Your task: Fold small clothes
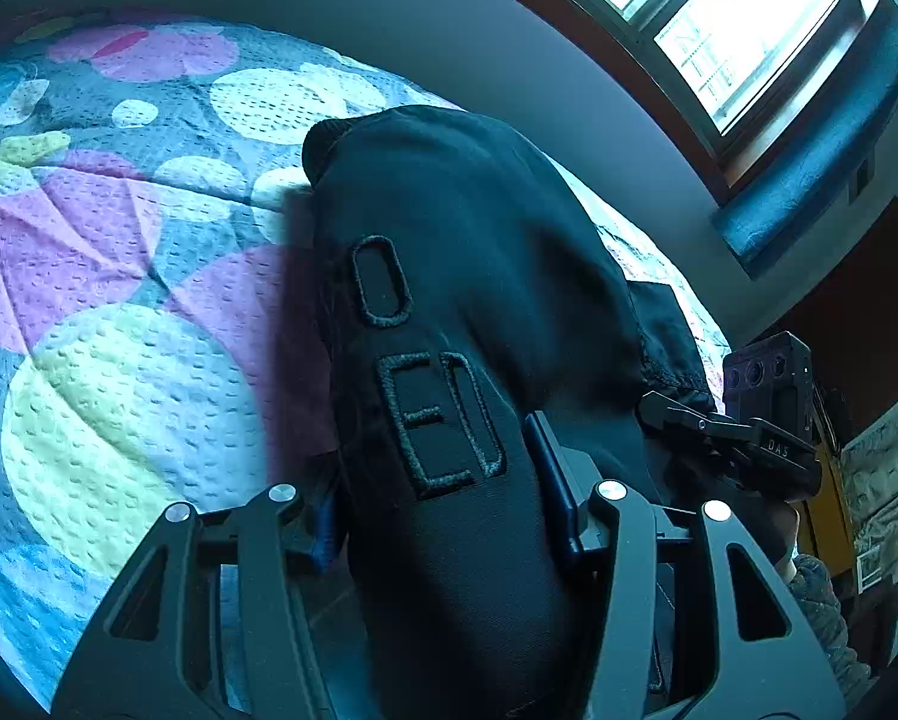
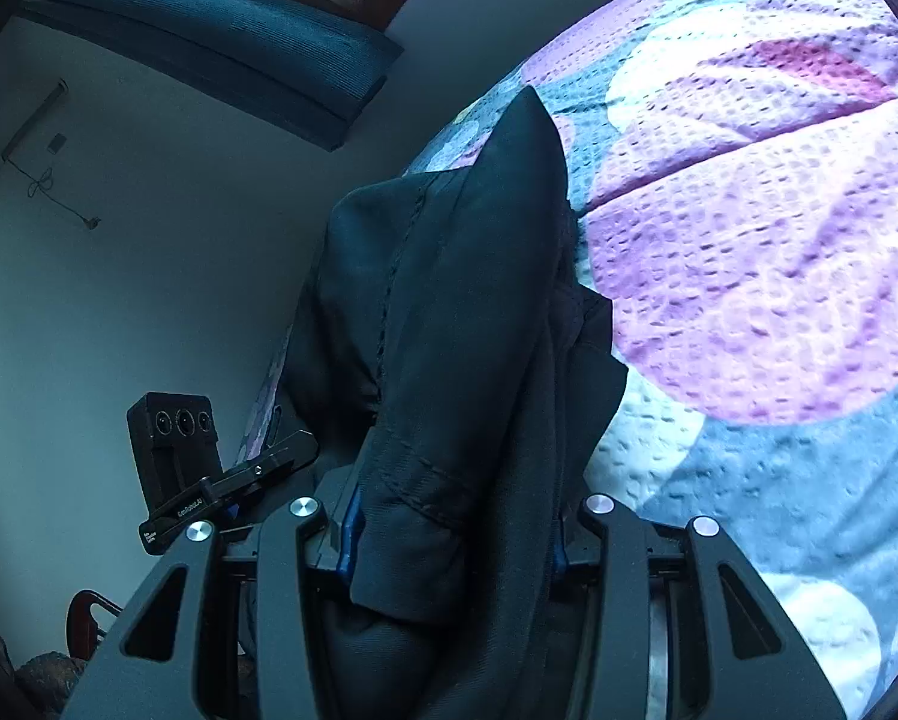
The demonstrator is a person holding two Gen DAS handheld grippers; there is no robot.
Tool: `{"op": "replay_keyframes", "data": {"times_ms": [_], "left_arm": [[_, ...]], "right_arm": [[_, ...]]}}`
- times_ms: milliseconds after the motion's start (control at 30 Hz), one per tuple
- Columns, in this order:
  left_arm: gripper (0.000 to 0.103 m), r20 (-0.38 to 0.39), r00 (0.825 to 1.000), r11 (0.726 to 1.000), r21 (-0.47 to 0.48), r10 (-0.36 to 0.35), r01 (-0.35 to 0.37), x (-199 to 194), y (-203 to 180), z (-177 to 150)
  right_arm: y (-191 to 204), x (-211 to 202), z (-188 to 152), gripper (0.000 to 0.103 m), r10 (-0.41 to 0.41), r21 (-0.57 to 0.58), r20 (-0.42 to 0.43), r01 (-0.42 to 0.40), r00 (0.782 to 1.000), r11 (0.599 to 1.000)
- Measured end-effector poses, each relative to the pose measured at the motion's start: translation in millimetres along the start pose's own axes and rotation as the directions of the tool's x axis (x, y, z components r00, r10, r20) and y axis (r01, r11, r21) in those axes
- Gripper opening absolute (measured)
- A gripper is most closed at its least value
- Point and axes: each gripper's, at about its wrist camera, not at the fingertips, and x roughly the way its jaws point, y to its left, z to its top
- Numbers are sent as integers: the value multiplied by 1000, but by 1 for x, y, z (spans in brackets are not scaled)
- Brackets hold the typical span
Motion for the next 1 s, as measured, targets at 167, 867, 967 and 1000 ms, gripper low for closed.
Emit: {"op": "replay_keyframes", "data": {"times_ms": [167,867,967,1000], "left_arm": [[53,-2,1000,1000,-14,0,0,1,5,-4],[75,-7,1000,999,-30,-12,12,-5,3,-7],[82,-8,1000,1000,-11,-26,26,-16,-2,-15],[85,-9,1000,1000,5,-23,23,-20,-5,-19]], "right_arm": [[-8,1,-2,45,30,19,-3,-30,1000,999],[-7,-13,-8,58,31,36,16,-31,999,999],[-3,-29,-16,69,2,46,30,-4,1000,999],[-2,-34,-20,69,-5,48,37,4,999,999]]}}
